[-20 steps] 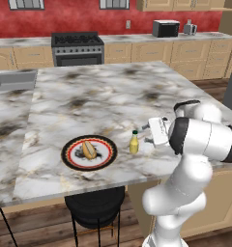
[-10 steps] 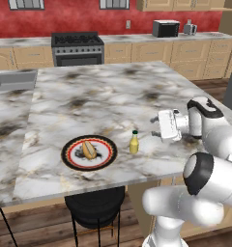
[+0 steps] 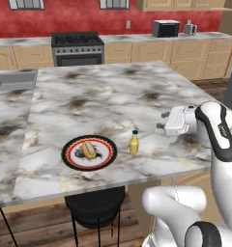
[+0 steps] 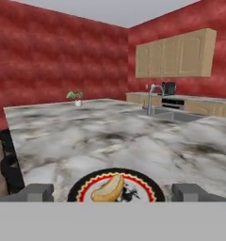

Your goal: Move the hot dog bun to the plate on the dining table and place the condiment next to that plate. Then navigate to the fridge and take the sausage and place it on the plate as well.

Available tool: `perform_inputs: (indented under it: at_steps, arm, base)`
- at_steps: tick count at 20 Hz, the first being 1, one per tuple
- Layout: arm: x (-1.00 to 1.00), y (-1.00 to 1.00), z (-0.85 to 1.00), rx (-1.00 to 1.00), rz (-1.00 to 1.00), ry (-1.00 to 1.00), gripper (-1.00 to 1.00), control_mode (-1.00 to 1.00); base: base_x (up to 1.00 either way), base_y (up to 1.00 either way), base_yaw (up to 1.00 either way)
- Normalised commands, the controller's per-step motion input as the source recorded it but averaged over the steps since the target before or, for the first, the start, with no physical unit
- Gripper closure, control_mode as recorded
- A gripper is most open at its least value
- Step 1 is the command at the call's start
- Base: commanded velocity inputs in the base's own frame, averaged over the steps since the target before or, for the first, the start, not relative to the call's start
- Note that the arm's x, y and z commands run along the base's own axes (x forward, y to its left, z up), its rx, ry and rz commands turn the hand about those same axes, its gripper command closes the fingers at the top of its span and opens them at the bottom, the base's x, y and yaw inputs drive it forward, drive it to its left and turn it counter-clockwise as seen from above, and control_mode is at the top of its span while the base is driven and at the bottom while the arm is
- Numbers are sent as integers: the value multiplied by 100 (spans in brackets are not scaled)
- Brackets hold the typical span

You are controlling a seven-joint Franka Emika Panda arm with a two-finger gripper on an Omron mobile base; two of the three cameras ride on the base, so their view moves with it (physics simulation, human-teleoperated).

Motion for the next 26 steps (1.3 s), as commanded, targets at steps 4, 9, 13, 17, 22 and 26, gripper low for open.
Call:
perform_inputs:
  at_steps: [4,9,13,17,22,26]
  arm:
    - [-58,1,53,-1,-37,28,-100,-100]
    - [-63,0,40,0,-40,29,-100,-100]
    - [-69,0,33,0,-39,29,-100,-100]
    - [-71,-7,44,-3,-29,25,-100,-100]
    - [-72,-8,26,-9,-18,15,-100,-100]
    - [-45,1,-14,-11,-21,16,-100,-100]
  base:
    - [0,0,0]
    - [0,0,0]
    - [0,0,0]
    - [0,0,0]
    - [0,0,0]
    - [0,0,0]
